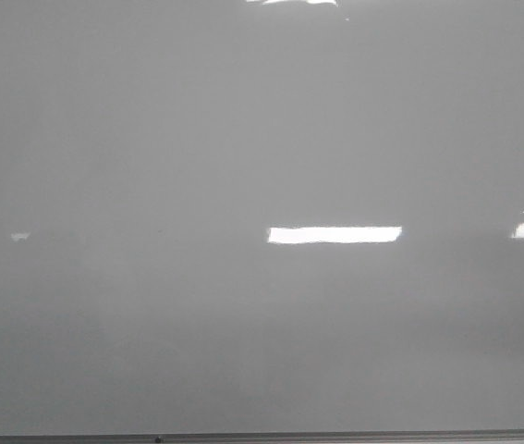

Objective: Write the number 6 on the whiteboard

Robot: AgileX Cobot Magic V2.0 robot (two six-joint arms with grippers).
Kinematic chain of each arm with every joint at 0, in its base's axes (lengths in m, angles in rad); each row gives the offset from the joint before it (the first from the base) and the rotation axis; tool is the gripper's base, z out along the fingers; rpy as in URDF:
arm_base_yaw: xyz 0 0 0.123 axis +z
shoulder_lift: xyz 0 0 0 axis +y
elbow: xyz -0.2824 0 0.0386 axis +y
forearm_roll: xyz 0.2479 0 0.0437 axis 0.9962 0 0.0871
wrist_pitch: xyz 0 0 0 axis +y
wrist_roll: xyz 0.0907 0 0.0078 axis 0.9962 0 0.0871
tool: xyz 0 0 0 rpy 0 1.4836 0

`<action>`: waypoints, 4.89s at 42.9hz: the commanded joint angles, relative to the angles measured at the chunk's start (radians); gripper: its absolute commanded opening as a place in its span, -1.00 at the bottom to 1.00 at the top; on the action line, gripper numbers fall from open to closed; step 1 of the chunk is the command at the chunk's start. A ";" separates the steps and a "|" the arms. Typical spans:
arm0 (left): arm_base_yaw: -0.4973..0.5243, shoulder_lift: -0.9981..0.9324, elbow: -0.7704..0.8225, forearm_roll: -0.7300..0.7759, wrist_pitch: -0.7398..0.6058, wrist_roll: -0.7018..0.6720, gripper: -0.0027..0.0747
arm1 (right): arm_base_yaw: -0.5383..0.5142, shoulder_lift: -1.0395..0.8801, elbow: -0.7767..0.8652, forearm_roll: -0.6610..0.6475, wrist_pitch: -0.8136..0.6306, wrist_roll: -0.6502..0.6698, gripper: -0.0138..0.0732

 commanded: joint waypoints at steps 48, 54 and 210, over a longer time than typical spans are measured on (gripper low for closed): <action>-0.007 -0.015 0.005 -0.008 -0.090 -0.007 -0.98 | 0.003 -0.004 -0.016 -0.007 -0.093 -0.003 -0.84; -0.007 -0.015 0.005 -0.008 -0.096 -0.007 -0.98 | 0.003 -0.004 -0.016 -0.006 -0.100 -0.003 -0.84; -0.134 1.269 -0.796 0.238 0.272 -0.024 -0.98 | 0.017 0.437 -0.509 -0.004 0.134 -0.045 0.81</action>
